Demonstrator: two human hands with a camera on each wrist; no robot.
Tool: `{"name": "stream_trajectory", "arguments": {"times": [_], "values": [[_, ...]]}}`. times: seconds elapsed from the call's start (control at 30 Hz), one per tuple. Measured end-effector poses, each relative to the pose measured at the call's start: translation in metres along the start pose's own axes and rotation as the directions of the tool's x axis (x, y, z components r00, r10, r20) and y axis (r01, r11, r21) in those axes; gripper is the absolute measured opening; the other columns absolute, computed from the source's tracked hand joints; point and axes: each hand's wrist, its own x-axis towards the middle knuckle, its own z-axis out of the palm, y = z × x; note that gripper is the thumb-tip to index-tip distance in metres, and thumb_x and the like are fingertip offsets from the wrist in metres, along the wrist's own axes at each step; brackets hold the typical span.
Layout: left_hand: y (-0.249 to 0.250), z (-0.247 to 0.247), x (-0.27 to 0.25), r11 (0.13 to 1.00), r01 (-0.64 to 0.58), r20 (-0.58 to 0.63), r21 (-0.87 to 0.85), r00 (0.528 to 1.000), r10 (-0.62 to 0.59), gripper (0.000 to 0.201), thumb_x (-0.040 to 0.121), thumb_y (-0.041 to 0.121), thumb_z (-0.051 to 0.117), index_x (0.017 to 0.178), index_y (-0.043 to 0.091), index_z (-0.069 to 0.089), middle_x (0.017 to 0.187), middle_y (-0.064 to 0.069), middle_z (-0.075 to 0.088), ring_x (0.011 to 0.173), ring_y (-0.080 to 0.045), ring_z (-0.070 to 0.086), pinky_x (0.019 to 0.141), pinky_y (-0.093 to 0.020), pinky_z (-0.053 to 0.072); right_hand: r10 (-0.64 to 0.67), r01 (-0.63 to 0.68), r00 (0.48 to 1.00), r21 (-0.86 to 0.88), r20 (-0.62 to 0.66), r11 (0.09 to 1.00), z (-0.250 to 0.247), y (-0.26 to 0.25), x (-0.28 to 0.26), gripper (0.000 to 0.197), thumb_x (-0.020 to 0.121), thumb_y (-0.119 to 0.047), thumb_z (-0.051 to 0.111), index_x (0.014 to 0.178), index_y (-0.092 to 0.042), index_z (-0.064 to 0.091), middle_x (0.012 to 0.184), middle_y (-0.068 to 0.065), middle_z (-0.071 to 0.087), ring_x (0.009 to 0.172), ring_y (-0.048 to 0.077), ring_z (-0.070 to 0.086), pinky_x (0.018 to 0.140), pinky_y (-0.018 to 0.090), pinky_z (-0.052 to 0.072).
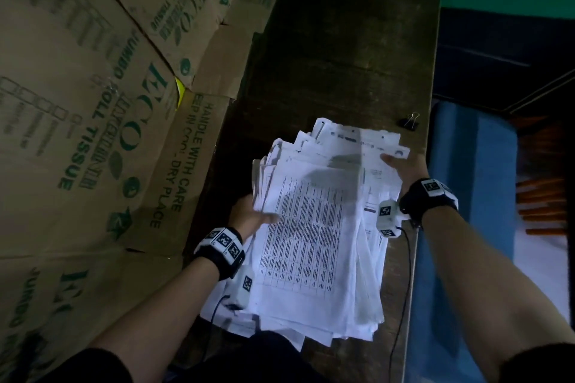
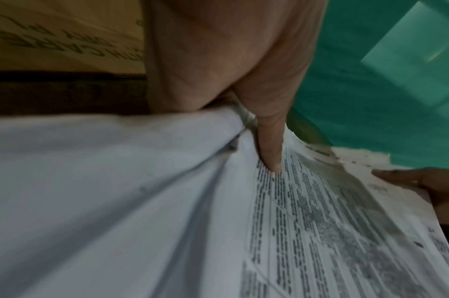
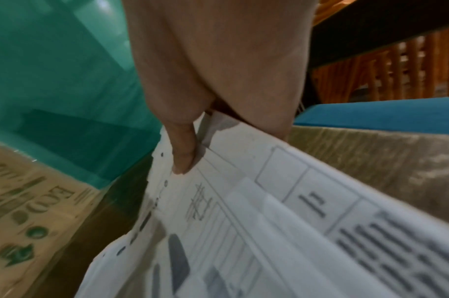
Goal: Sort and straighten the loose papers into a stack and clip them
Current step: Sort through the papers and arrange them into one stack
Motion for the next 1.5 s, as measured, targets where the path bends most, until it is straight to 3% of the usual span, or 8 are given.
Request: {"name": "stream_trajectory", "arguments": {"times": [0.13, 0.23, 0.4, 0.63, 1.03, 1.2, 1.33, 1.5], "values": [[0.001, 0.006, -0.001, 0.999, 0.018, -0.113, 0.045, 0.993, -0.013, 0.108, 0.053, 0.031, 0.093, 0.143, 0.017, 0.034, 0.141, -0.005, 0.047, 0.129, -0.028, 0.047, 0.105, -0.037, 0.04, -0.115, 0.111, 0.993, 0.152, 0.017, 0.982, 0.004, -0.023, -0.017, 0.039, 0.071, -0.026, 0.084, 0.106, -0.017, 0.069, 0.114, 0.005, 0.071, 0.107, 0.024, 0.067, 0.097, 0.043, 0.048], [0.027, 0.014, -0.011, 0.867, -0.119, -0.347, 0.484, 0.883, 0.315, 0.111, 0.057, 0.011, 0.088, 0.144, 0.025, 0.02, 0.145, -0.01, 0.025, 0.132, -0.033, 0.032, 0.106, -0.046, 0.034, -0.119, 0.114, 0.993, 0.238, 0.007, 0.965, 0.001, -0.03, -0.03, 0.064, 0.063, -0.04, 0.089, 0.111, -0.006, 0.066, 0.113, 0.012, 0.071, 0.105, 0.03, 0.067, 0.098, 0.051, 0.048], [0.1, 0.042, -0.002, 0.409, -0.561, 0.174, 0.72, 0.715, 0.677, 0.116, 0.058, 0.024, 0.088, 0.146, 0.027, 0.014, 0.15, -0.006, 0.015, 0.137, -0.031, 0.02, 0.107, -0.06, 0.031, -0.209, 0.177, 0.974, 0.284, 0.09, 0.942, 0.004, -0.049, -0.063, 0.031, 0.078, -0.018, 0.078, 0.102, -0.001, 0.07, 0.108, 0.017, 0.072, 0.102, 0.032, 0.069, 0.098, 0.052, 0.048], [0.13, 0.072, 0.038, 0.262, -0.514, 0.373, 0.817, 0.817, 0.44, 0.137, 0.058, 0.025, 0.089, 0.151, 0.017, -0.012, 0.159, -0.012, 0.001, 0.147, -0.034, -0.002, 0.114, -0.062, 0.008, -0.172, 0.126, 0.976, 0.298, 0.134, 0.946, 0.007, -0.053, -0.066, 0.012, 0.082, -0.006, 0.072, 0.093, -0.004, 0.072, 0.096, 0.008, 0.075, 0.083, 0.015, 0.073, 0.071, 0.027, 0.05], [0.136, 0.076, 0.073, 0.1, -0.522, 0.445, 0.847, 0.8, 0.402, 0.093, 0.055, 0.044, 0.087, 0.129, 0.015, 0.038, 0.138, -0.006, 0.047, 0.13, -0.027, 0.035, 0.105, -0.051, 0.024, -0.233, 0.228, 0.969, 0.065, 0.078, 0.971, 0.001, -0.036, -0.02, 0.016, 0.08, -0.016, 0.077, 0.092, -0.023, 0.069, 0.095, 0.003, 0.074, 0.087, 0.02, 0.07, 0.084, 0.039, 0.057], [0.143, 0.071, 0.074, 0.12, -0.536, 0.446, 0.836, 0.79, 0.421, 0.036, 0.063, 0.031, 0.081, 0.092, 0.018, 0.065, 0.096, 0.0, 0.067, 0.1, -0.022, 0.058, 0.091, -0.04, 0.031, 0.11, -0.164, 0.976, 0.299, 0.188, 0.94, 0.0, 0.007, -0.021, 0.019, 0.087, -0.02, 0.067, 0.104, -0.01, 0.066, 0.101, 0.011, 0.074, 0.094, 0.031, 0.069, 0.084, 0.042, 0.055], [0.144, 0.068, 0.064, 0.2, -0.551, 0.447, 0.81, 0.802, 0.397, 0.012, 0.074, 0.018, 0.071, 0.063, 0.016, 0.064, 0.072, -0.002, 0.067, 0.081, -0.026, 0.066, 0.082, -0.034, 0.044, 0.334, -0.362, 0.93, 0.226, 0.153, 0.904, 0.006, 0.035, -0.033, 0.035, 0.105, -0.023, 0.022, 0.082, -0.019, 0.048, 0.048, -0.013, 0.065, 0.079, 0.019, 0.054, 0.07, 0.028, 0.047], [0.131, 0.057, 0.054, 0.268, -0.598, 0.465, 0.756, 0.778, 0.423, 0.015, 0.074, 0.016, 0.077, 0.088, 0.011, 0.072, 0.087, -0.006, 0.072, 0.082, -0.023, 0.068, 0.075, -0.034, 0.056, -0.027, 0.01, 0.993, 0.141, 0.115, 0.99, 0.013, 0.035, -0.061, 0.039, 0.075, -0.028, 0.08, 0.099, -0.001, 0.066, 0.087, 0.006, 0.073, 0.088, 0.02, 0.066, 0.079, 0.033, 0.053]]}}
